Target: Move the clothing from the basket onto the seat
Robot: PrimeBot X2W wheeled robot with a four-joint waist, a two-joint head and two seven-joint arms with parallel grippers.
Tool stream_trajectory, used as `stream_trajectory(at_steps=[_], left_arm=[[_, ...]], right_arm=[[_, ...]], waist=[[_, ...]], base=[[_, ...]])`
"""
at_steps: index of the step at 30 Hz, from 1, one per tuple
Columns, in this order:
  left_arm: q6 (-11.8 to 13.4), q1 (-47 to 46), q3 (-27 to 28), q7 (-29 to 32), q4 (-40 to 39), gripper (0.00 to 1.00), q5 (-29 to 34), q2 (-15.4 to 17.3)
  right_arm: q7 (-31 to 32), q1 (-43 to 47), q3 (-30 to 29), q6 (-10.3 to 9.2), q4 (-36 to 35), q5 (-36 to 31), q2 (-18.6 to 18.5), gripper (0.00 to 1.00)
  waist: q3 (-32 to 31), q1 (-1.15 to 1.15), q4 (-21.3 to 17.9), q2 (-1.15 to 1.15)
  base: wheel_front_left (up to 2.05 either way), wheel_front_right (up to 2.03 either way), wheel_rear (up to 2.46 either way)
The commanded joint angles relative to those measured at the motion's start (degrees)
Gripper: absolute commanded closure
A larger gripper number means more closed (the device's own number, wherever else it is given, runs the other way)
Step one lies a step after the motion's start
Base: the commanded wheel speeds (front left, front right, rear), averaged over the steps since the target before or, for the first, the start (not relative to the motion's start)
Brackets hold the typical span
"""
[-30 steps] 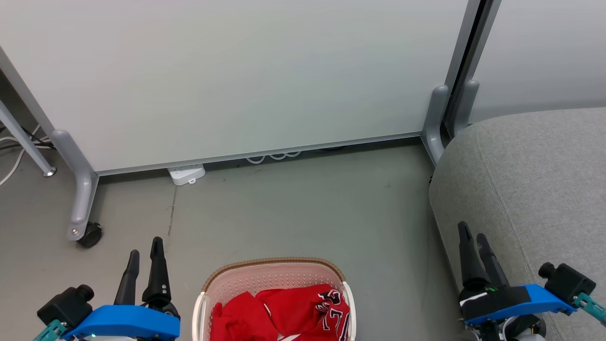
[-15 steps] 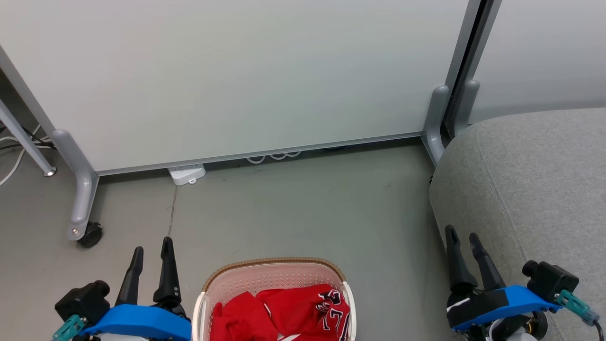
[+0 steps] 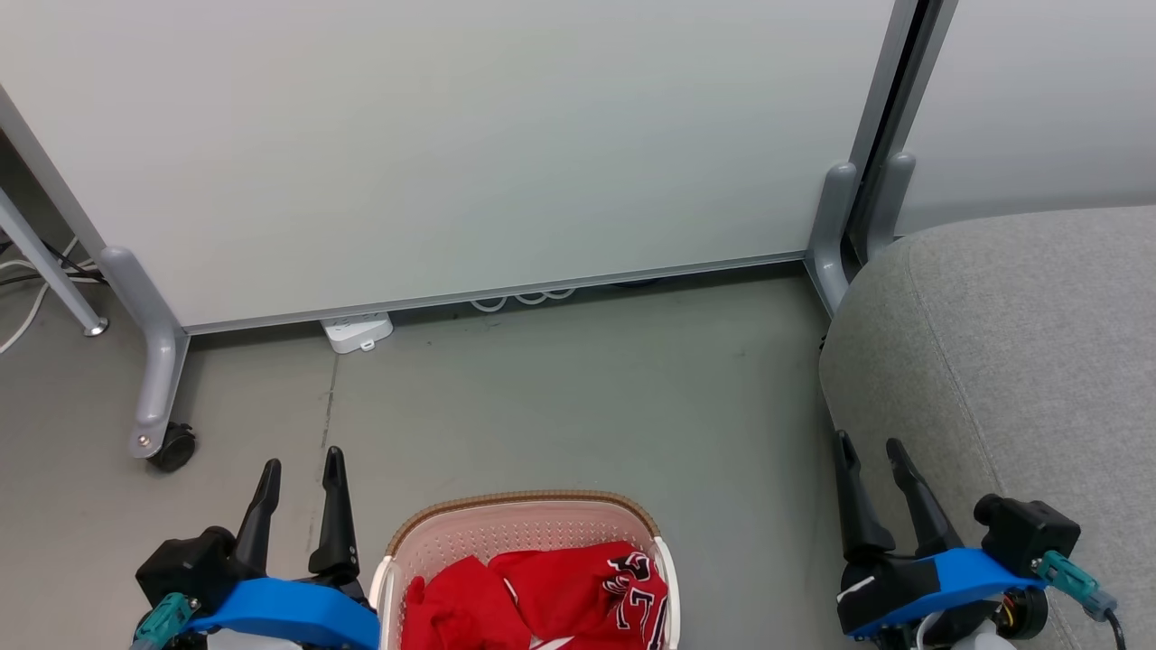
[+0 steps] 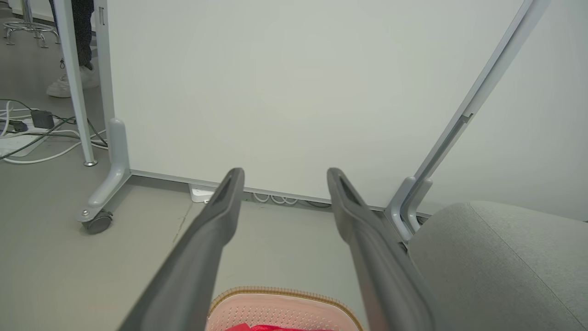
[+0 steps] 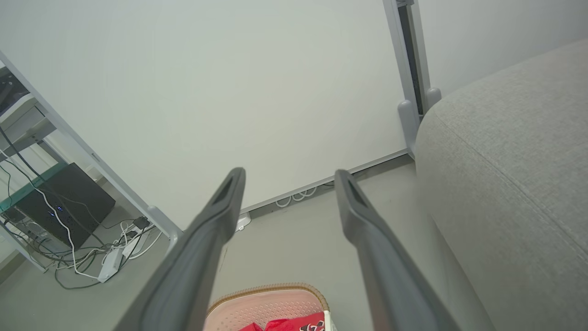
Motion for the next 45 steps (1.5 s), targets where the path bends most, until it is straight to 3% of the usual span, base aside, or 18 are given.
stream_trajectory(at_steps=[1, 27, 45], left_arm=[[0.2, -1.1, 0.0, -0.5, -0.2, 0.0, 1.3, 0.4], [1.2, -1.2, -1.9, -3.8, 1.2, 0.0, 13.7, 0.5], [1.7, -0.7, -2.6, -5.1, 2.1, 0.0, 18.1, 0.6]], right_arm=[[-0.5, -1.2, 0.3, 0.0, -0.2, -1.5, -0.2, 0.0], [-3.7, -1.8, 1.5, -0.01, 1.9, -14.8, -0.3, 0.0], [-5.2, -1.8, 2.1, -0.01, 3.4, -20.1, -0.3, 0.0]], waist=[[0.0, 0.0, 0.0, 0.0], [-0.1, 0.0, 0.2, 0.0], [-0.6, 0.0, 0.4, 0.0]], base=[[0.0, 0.0, 0.0], [0.0, 0.0, 0.0], [0.0, 0.0, 0.0]])
